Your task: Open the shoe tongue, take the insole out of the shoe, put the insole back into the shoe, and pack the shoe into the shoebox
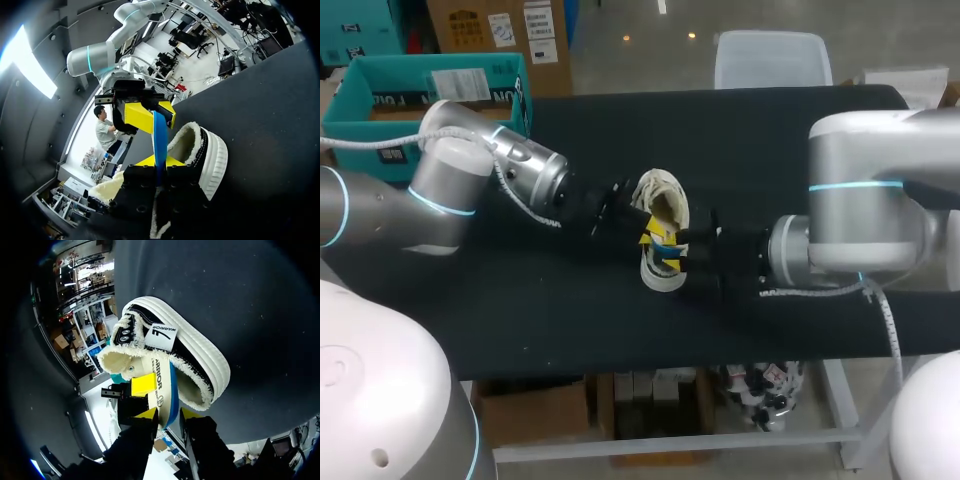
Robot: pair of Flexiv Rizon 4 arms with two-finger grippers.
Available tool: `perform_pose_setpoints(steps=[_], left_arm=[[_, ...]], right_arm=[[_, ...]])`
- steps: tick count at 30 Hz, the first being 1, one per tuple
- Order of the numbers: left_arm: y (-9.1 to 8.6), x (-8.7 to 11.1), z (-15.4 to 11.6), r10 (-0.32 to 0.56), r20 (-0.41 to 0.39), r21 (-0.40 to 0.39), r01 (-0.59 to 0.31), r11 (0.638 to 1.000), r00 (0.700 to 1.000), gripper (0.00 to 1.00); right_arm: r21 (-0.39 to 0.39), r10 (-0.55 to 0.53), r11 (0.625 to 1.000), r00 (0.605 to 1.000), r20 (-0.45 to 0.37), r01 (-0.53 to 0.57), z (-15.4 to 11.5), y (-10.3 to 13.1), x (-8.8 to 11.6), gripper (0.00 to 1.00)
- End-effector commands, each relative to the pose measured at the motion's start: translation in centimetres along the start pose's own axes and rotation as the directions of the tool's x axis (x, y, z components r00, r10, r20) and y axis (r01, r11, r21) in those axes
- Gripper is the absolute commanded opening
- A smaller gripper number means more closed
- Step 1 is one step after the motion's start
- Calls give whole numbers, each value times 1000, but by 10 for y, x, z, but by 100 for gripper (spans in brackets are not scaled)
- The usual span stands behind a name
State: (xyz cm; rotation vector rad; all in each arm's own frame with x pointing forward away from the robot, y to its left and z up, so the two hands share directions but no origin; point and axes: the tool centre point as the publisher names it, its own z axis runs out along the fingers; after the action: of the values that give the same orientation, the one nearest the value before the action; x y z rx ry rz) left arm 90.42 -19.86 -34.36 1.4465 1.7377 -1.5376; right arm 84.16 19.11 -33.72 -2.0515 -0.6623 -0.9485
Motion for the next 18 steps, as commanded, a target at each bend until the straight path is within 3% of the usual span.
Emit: perform_pose_setpoints(steps=[1,5,6,7,9,10,11,12,13,14,15,18], left_arm=[[-1,0,1,-1,1,-7,1,1000,1000,0],[-5,-3,0,1,2,-3,-1,1000,1000,0],[-7,-3,-1,3,3,-3,-3,1000,1000,27],[-8,-4,-2,7,3,-6,-7,1000,1000,44],[-13,-5,-4,13,3,-8,-13,1000,1000,70],[-14,-6,-4,18,4,-8,-18,1000,1000,73],[-16,-7,-5,24,4,-5,-24,1000,1000,70],[-19,-7,-5,25,4,-4,-25,1000,1000,55],[-21,-7,-4,32,3,0,-32,1000,999,35],[-22,-7,-3,34,1,2,-34,999,999,5],[-23,-7,-3,37,-2,3,-37,999,999,0],[-22,-6,0,39,-10,11,-39,999,999,0]], right_arm=[[-3,3,1000,1000,1,-3,1,1,-2,0],[1,9,1000,1000,8,-9,6,6,-2,0],[3,10,1000,1000,9,-10,7,7,-2,0],[4,11,1000,1000,9,-11,8,8,-2,0],[6,14,1000,1000,11,-14,10,10,-2,0],[5,16,1000,1000,12,-16,10,11,-2,0],[5,18,1000,1000,12,-18,10,12,-3,0],[4,20,1000,1000,12,-20,10,13,-3,0],[4,23,1000,1000,12,-23,11,14,-3,0],[4,25,1000,1000,11,-25,11,14,-3,0],[3,27,1000,1000,10,-27,11,15,-3,0],[3,30,1000,999,10,-30,12,17,-3,0]])
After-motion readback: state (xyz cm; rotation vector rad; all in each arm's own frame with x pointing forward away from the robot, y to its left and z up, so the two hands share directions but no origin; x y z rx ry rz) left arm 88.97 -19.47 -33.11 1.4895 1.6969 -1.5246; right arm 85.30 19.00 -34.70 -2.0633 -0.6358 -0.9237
